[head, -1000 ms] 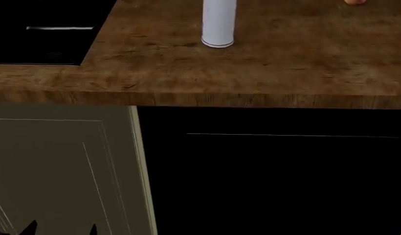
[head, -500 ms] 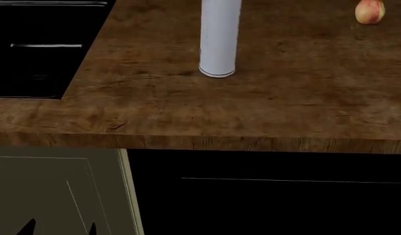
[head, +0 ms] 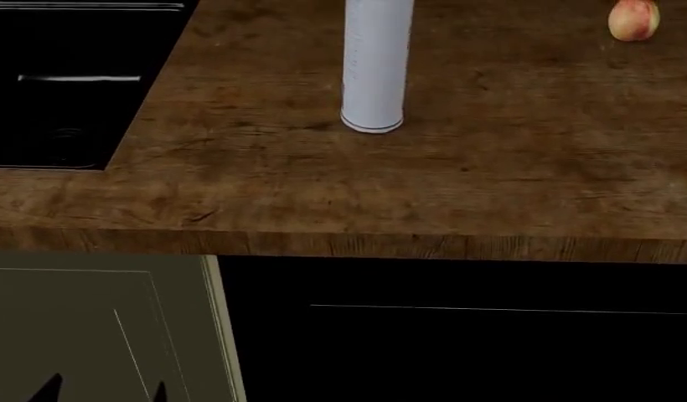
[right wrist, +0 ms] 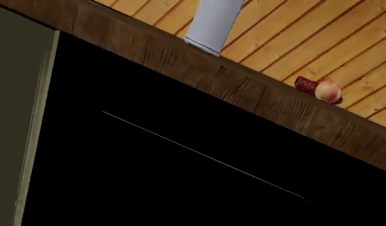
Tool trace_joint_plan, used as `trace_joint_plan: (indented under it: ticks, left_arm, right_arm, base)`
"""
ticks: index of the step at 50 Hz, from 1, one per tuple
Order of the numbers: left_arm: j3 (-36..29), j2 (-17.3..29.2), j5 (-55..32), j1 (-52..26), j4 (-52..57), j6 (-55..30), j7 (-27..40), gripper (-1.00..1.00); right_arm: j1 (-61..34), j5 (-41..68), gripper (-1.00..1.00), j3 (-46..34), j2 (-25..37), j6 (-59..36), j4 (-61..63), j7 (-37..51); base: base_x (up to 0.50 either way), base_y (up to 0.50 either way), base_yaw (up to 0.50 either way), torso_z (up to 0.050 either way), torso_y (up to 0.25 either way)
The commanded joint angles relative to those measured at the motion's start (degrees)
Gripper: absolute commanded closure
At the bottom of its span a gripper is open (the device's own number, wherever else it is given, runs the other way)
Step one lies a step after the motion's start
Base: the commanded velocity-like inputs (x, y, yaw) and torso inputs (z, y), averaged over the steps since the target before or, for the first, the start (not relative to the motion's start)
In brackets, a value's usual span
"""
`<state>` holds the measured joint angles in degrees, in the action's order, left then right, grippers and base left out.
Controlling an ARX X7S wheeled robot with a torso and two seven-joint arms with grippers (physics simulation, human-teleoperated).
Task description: Open the dishwasher door
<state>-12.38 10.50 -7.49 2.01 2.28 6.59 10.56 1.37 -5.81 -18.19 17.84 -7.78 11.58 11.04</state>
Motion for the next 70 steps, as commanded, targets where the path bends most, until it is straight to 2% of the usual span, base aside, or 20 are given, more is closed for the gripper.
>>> trace_joint_plan:
  ticks: [1, 11, 24, 43, 70]
  left_arm:
    - [-0.7, 0.3, 0.1, 0.1, 0.1, -0.1, 0.4, -1.00]
    - [-1.1, 0.4, 0.0, 0.1, 0.0, 0.3, 0.7, -1.00]
    - [-1.5, 0.6, -0.1, 0.0, -0.7, 1.4, 1.1, -1.00]
    - [-1.9, 1.4, -0.4, 0.7, 0.2, 1.9, 2.1, -1.00]
    - [-1.7, 2.6, -1.1, 1.3, 1.8, 1.5, 3.7, -1.00]
  right_arm:
    - [-2.5, -15.2, -1.00, -6.9, 6.6, -8.9, 1.7, -1.6]
    - [-5.2, -22.8, -1.00, -11.1, 9.0, -13.6, -1.2, -3.9]
    - [-9.7, -26.7, -1.00, -13.4, 10.3, -15.9, -6.9, -6.0]
    - [-12.9, -27.6, -1.00, -13.5, 10.9, -17.0, -8.6, -7.3]
    - [-23.7, -29.0, -1.00, -16.9, 9.0, -16.6, -18.2, -11.7]
  base:
    - [0.00, 0.00, 0.00, 0.000, 0.000]
    - [0.00, 0.00, 0.00, 0.000, 0.000]
    - [0.00, 0.00, 0.00, 0.000, 0.000]
    - [0.00, 0.00, 0.00, 0.000, 0.000]
    - [0.00, 0.00, 0.00, 0.000, 0.000]
